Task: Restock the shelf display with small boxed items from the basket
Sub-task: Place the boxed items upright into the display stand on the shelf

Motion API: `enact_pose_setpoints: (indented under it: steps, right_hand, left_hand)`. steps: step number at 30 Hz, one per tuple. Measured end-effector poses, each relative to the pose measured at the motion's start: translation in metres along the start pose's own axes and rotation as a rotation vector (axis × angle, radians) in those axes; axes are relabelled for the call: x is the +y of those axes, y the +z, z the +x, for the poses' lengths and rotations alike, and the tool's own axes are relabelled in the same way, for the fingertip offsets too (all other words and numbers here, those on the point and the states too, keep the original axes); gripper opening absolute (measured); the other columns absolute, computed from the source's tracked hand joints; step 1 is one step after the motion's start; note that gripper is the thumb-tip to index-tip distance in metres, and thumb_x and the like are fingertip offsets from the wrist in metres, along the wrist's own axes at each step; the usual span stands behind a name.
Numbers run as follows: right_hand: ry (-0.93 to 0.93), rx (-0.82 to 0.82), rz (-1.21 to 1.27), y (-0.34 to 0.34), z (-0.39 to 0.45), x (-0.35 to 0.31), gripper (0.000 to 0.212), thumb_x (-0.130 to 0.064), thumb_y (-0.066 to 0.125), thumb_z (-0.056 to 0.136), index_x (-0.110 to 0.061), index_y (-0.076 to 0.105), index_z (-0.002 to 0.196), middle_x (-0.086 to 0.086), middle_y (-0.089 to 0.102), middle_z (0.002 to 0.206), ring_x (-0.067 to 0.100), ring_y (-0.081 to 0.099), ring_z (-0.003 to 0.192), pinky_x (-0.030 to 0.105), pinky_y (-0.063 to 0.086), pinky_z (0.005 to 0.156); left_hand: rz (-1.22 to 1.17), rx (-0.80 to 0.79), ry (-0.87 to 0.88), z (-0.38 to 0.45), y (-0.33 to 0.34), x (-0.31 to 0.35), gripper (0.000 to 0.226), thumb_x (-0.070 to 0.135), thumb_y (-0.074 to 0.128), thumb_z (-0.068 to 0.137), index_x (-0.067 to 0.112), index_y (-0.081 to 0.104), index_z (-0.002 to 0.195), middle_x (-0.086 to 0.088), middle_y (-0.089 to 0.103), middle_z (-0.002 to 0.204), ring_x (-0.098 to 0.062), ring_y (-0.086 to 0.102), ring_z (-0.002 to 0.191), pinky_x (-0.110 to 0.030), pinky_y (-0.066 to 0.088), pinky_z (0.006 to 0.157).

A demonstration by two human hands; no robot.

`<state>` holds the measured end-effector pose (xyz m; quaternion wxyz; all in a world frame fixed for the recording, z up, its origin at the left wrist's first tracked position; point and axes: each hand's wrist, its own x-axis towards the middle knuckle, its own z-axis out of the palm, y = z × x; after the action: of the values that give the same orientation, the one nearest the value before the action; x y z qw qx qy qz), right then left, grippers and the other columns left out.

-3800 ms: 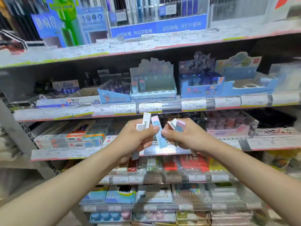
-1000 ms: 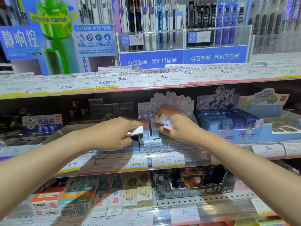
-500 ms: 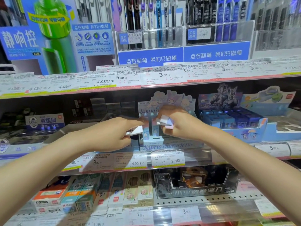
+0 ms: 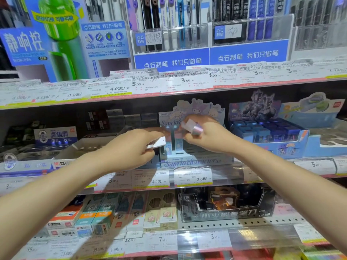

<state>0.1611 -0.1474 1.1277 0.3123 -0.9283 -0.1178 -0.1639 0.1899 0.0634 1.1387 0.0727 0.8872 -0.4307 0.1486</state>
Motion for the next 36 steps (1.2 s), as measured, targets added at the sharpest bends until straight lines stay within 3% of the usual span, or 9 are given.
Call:
enact_pose_setpoints:
  steps: [3, 8, 13, 15, 18, 23, 29, 32, 36]
  right_hand:
    - [0.081, 0.053, 0.373, -0.007, -0.005, 0.002, 0.032, -0.027, 0.061, 0.084, -0.014, 0.045, 0.06, 0.003, 0.041, 0.046, 0.017, 0.033, 0.04, 0.026, 0.027, 0.043]
    - [0.088, -0.095, 0.907, -0.002, -0.01, -0.002, 0.04, -0.011, 0.058, 0.087, -0.021, 0.053, 0.048, -0.007, 0.039, 0.037, 0.005, 0.027, 0.032, 0.017, 0.019, 0.038]
    - [0.061, -0.229, 1.019, 0.012, -0.018, -0.013, 0.022, -0.013, 0.055, 0.087, -0.018, 0.055, 0.066, -0.007, 0.041, 0.041, 0.002, 0.026, 0.031, 0.012, 0.021, 0.034]
    - [0.074, -0.252, 1.045, 0.02, -0.02, -0.016, 0.017, -0.014, 0.057, 0.086, -0.016, 0.055, 0.069, -0.004, 0.045, 0.046, 0.001, 0.028, 0.031, 0.012, 0.022, 0.033]
    - [0.079, -0.265, 1.069, 0.028, -0.022, -0.019, 0.015, -0.014, 0.058, 0.084, -0.014, 0.053, 0.07, -0.003, 0.054, 0.048, 0.001, 0.03, 0.031, 0.012, 0.023, 0.034]
    - [0.095, -0.137, 0.973, 0.024, -0.024, -0.016, 0.013, -0.015, 0.067, 0.078, -0.015, 0.055, 0.071, -0.007, 0.046, 0.045, 0.003, 0.027, 0.034, 0.014, 0.022, 0.034]
    - [0.007, 0.135, 0.745, 0.025, -0.029, -0.016, 0.023, -0.013, 0.074, 0.075, -0.021, 0.053, 0.08, -0.013, 0.053, 0.045, 0.0, 0.041, 0.035, 0.015, 0.033, 0.037]
    - [0.014, 0.242, 0.745, 0.02, -0.023, -0.013, 0.025, -0.016, 0.074, 0.075, -0.018, 0.053, 0.089, -0.015, 0.055, 0.051, -0.004, 0.047, 0.037, 0.009, 0.034, 0.038]
    - [0.165, 0.262, 0.51, 0.01, -0.012, -0.003, 0.055, -0.032, 0.077, 0.071, -0.021, 0.049, 0.117, -0.006, 0.052, 0.076, -0.001, 0.045, 0.042, 0.005, 0.029, 0.032]
  left_hand:
    - [0.076, 0.168, -0.052, -0.005, 0.006, 0.004, 0.032, 0.018, 0.046, 0.083, 0.021, 0.055, 0.113, -0.002, 0.058, 0.091, -0.026, 0.056, 0.082, -0.041, 0.048, 0.07]
    - [-0.214, 0.36, -0.035, -0.013, 0.009, 0.018, 0.014, 0.016, 0.057, 0.086, 0.011, 0.059, 0.073, -0.002, 0.06, 0.067, -0.016, 0.054, 0.063, -0.036, 0.043, 0.061]
    - [-0.654, 0.325, -0.16, -0.011, 0.007, 0.045, 0.024, 0.031, 0.075, 0.07, 0.009, 0.067, 0.069, -0.003, 0.063, 0.057, -0.003, 0.049, 0.051, -0.017, 0.038, 0.052]
    - [-0.805, 0.306, -0.244, -0.009, 0.009, 0.049, 0.02, 0.021, 0.078, 0.069, 0.003, 0.069, 0.073, 0.008, 0.058, 0.046, 0.002, 0.045, 0.039, -0.008, 0.033, 0.042]
    - [-0.949, 0.281, -0.356, -0.008, 0.015, 0.048, 0.015, 0.006, 0.077, 0.07, 0.0, 0.063, 0.07, 0.009, 0.051, 0.039, 0.0, 0.036, 0.031, -0.008, 0.027, 0.035]
    - [-1.048, 0.346, -0.428, -0.014, 0.018, 0.05, 0.015, 0.002, 0.073, 0.073, -0.003, 0.066, 0.085, -0.007, 0.058, 0.059, 0.0, 0.038, 0.031, -0.009, 0.029, 0.034]
    - [-0.964, 0.373, -0.467, -0.014, 0.021, 0.049, 0.018, 0.012, 0.076, 0.073, 0.001, 0.067, 0.083, -0.002, 0.062, 0.055, -0.002, 0.04, 0.032, -0.012, 0.031, 0.034]
    - [-0.839, 0.367, -0.441, -0.013, 0.018, 0.041, 0.013, 0.023, 0.072, 0.078, 0.011, 0.069, 0.081, -0.002, 0.073, 0.069, -0.009, 0.043, 0.037, -0.017, 0.034, 0.034]
    - [-0.357, 0.429, -0.305, -0.012, 0.013, 0.028, 0.012, 0.018, 0.061, 0.086, 0.011, 0.068, 0.078, -0.004, 0.07, 0.079, -0.022, 0.061, 0.074, -0.033, 0.048, 0.061]
